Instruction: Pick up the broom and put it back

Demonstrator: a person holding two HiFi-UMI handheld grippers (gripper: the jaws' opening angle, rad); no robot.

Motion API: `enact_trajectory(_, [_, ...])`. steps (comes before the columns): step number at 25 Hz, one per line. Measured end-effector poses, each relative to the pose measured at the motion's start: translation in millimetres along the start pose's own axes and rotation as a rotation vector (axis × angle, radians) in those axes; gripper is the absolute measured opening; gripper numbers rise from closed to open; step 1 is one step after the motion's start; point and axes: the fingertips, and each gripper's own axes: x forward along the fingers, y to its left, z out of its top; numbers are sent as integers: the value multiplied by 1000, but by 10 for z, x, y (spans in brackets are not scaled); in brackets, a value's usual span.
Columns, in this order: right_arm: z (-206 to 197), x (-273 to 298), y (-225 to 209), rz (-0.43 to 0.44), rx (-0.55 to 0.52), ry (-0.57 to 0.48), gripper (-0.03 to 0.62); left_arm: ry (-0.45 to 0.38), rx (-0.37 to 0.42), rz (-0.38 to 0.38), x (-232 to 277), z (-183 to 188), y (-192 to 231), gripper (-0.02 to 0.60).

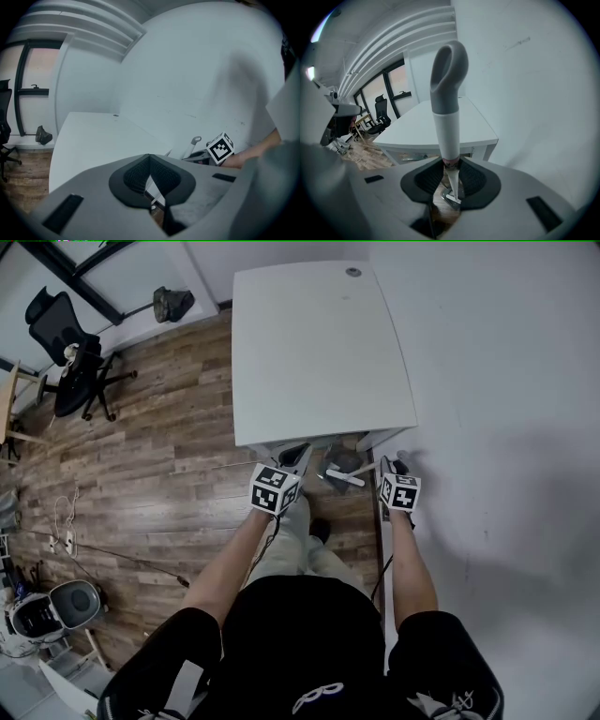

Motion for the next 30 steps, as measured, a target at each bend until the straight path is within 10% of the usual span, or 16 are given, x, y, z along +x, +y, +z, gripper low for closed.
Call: enact_trajectory(30, [320,363,-729,-202,265,47,115,39,48,-163,865,588,200,11])
